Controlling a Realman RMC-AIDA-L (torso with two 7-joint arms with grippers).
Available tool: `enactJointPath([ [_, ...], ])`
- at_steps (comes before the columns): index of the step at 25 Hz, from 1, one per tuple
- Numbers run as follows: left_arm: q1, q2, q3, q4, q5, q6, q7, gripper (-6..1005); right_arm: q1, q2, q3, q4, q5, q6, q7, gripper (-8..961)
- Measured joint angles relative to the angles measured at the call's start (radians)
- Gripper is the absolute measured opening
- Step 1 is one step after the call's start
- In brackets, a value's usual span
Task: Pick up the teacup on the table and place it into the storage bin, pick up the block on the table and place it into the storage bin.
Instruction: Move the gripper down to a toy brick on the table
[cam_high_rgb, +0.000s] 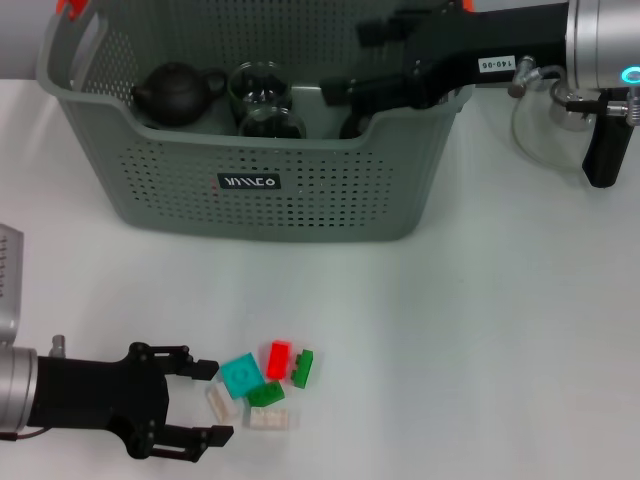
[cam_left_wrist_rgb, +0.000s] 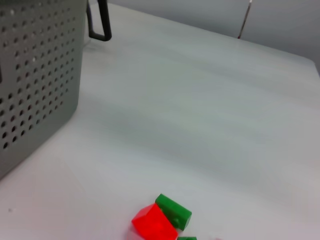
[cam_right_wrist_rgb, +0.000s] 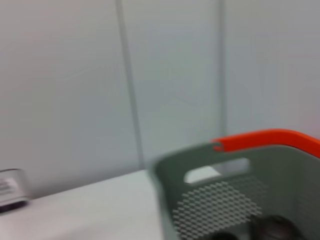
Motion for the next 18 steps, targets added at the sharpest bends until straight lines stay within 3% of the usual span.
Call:
enactJointPath([
  [10, 0.008, 0.0, -0.015, -0.001, 0.006, -0.013, -0.021, 793, -0.029, 0.002, -0.007, 0.006, -0.053, -0.339, -0.068, 943],
  [18, 0.01, -0.002, -0.006, -0.006, 0.006, -0.031, -0.029, 856, -0.077, 0.005, -0.012, 0.043, -0.067, -0.364, -0.065, 943],
])
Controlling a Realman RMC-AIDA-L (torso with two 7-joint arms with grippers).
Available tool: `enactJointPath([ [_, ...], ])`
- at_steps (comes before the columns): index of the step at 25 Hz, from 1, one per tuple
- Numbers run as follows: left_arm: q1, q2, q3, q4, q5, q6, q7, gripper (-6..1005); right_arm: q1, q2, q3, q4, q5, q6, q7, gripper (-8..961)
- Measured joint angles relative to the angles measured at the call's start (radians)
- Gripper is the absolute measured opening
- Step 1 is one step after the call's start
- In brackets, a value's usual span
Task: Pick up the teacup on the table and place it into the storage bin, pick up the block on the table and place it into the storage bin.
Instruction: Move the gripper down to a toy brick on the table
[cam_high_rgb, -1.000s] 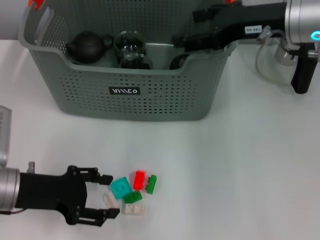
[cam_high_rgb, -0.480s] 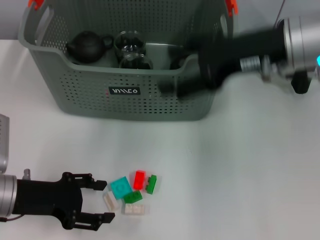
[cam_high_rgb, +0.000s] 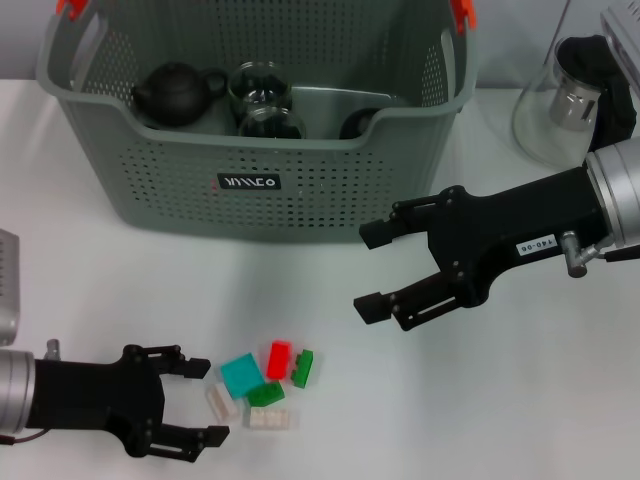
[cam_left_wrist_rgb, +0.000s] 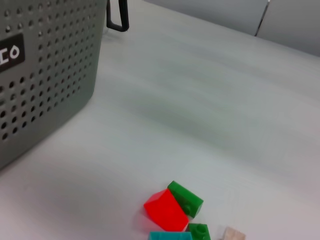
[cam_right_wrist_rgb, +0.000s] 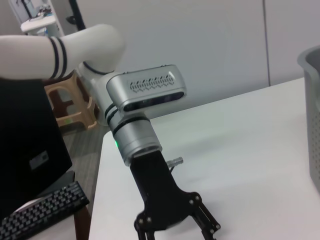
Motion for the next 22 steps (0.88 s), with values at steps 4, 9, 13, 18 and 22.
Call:
enactJointPath([
  [4, -0.005, -0.001, 0.017, -0.033, 0.0, -0.06, 0.006, 866, 0.009, -0.001, 0.003, 0.041, 0.001, 0.014, -0.005, 942],
  [9, -0.009, -0.003, 0.035, -0.058, -0.008, -0.102, 0.024, 871, 0.01, -0.001, 0.004, 0.047, 0.004, 0.016, -0.005, 944],
  [13, -0.016, -0.003, 0.04, -0.072, -0.01, -0.11, 0.031, 872, 0.009, 0.0, 0.005, 0.047, 0.009, 0.015, -0.004, 944],
  [18, -0.017, -0.003, 0.041, -0.074, -0.022, -0.116, 0.032, 872, 0.009, 0.0, 0.005, 0.047, 0.009, 0.022, 0.0, 944],
  [22, -0.017, -0.003, 0.042, -0.075, -0.023, -0.125, 0.033, 867, 0.009, 0.0, 0.005, 0.047, 0.009, 0.025, 0.002, 943],
])
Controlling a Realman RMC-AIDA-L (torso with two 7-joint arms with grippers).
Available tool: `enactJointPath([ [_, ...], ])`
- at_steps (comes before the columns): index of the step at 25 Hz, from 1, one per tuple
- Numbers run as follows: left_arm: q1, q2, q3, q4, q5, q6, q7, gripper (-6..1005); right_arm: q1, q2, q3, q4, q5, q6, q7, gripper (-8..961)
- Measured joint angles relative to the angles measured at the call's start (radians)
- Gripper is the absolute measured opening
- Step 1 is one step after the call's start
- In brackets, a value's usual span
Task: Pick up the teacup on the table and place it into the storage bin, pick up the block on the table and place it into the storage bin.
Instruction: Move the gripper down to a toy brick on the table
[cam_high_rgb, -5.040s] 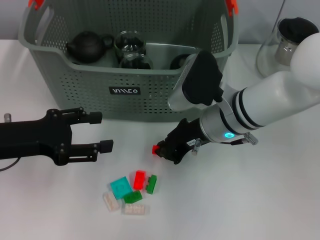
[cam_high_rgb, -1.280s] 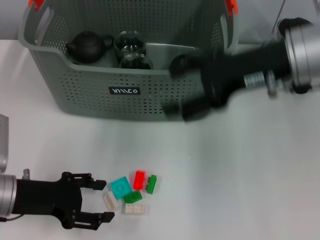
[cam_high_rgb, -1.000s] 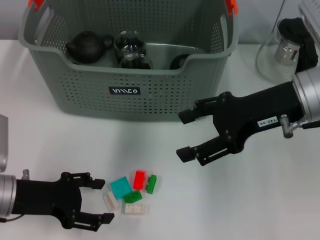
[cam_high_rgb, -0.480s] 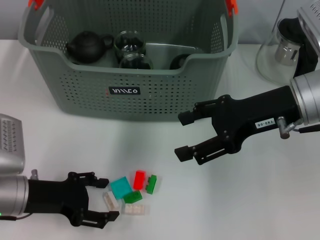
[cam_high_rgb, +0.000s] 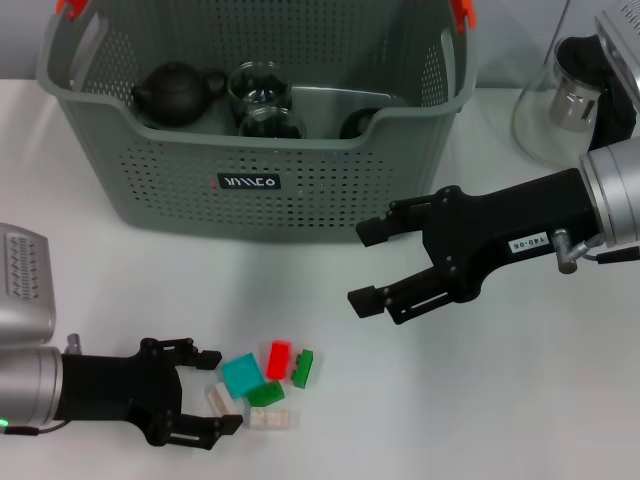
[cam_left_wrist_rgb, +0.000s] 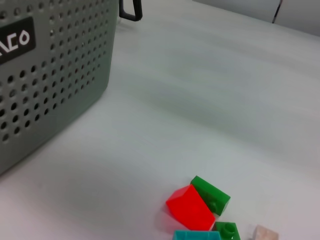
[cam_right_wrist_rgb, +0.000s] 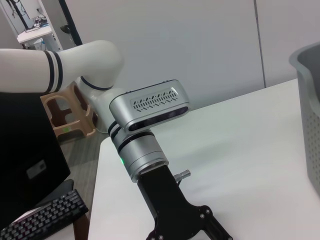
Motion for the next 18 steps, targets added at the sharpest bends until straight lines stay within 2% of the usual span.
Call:
enactJointPath([
  [18, -0.012, 0.0, 0.028, -0.012, 0.0, -0.02, 0.001, 852, 0.002, -0.002, 0.012, 0.0, 0.0, 0.013, 0.003, 942],
])
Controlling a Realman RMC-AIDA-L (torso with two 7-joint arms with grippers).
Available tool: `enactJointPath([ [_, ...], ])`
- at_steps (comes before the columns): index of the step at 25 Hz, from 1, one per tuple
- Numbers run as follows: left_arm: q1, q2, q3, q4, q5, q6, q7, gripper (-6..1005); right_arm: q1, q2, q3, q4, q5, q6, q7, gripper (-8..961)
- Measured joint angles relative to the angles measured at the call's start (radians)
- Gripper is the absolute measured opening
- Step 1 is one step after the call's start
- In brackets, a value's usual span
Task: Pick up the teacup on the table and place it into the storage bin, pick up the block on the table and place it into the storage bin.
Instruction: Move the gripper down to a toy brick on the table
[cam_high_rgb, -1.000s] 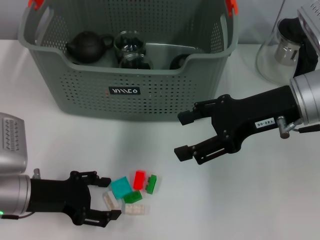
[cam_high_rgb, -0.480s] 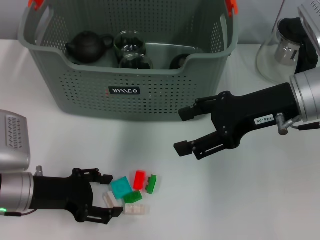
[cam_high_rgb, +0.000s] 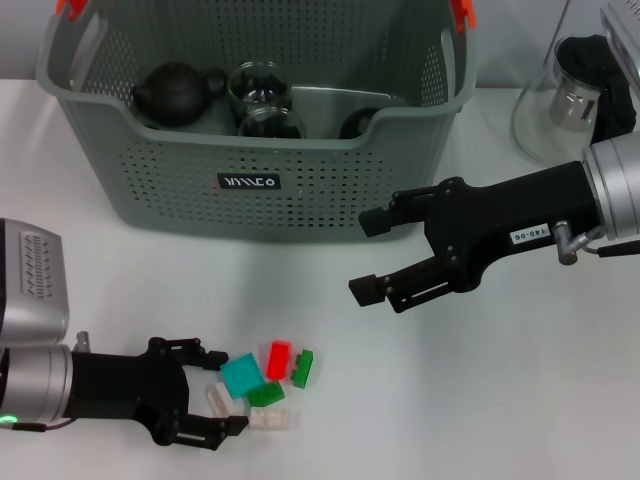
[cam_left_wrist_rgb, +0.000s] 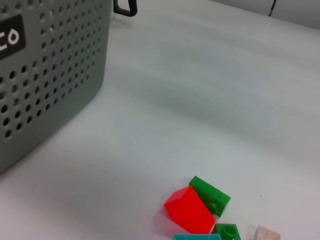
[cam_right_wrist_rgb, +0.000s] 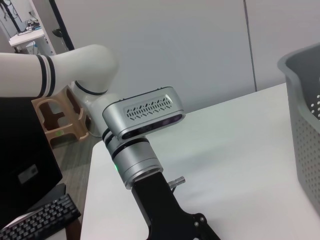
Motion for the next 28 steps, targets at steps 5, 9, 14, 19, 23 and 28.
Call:
enactJointPath([
  [5, -0.001, 0.0, 0.015, 0.0, 0.0, -0.013, -0.002, 842, 0.001, 0.0, 0.006, 0.0, 0.0, 0.0, 0.0, 942],
  [9, -0.001, 0.0, 0.022, 0.0, -0.002, -0.026, -0.004, 834, 0.002, 0.0, 0.014, 0.0, 0.0, 0.0, 0.0, 942],
  [14, -0.001, 0.0, 0.022, 0.0, -0.002, -0.031, 0.001, 824, 0.002, 0.0, 0.017, 0.0, 0.001, 0.0, 0.0, 943],
  [19, -0.004, 0.0, 0.022, -0.001, 0.005, -0.031, 0.001, 651, 0.003, 0.0, 0.025, 0.0, 0.003, 0.0, 0.0, 944],
  [23, -0.005, 0.0, 0.022, 0.0, 0.008, -0.028, 0.001, 534, 0.004, 0.0, 0.027, 0.0, 0.003, 0.0, 0.0, 945],
  [28, -0.008, 0.002, 0.022, 0.002, 0.011, -0.024, -0.002, 485, 0.005, 0.0, 0.027, 0.0, 0.003, 0.0, 0.0, 944],
])
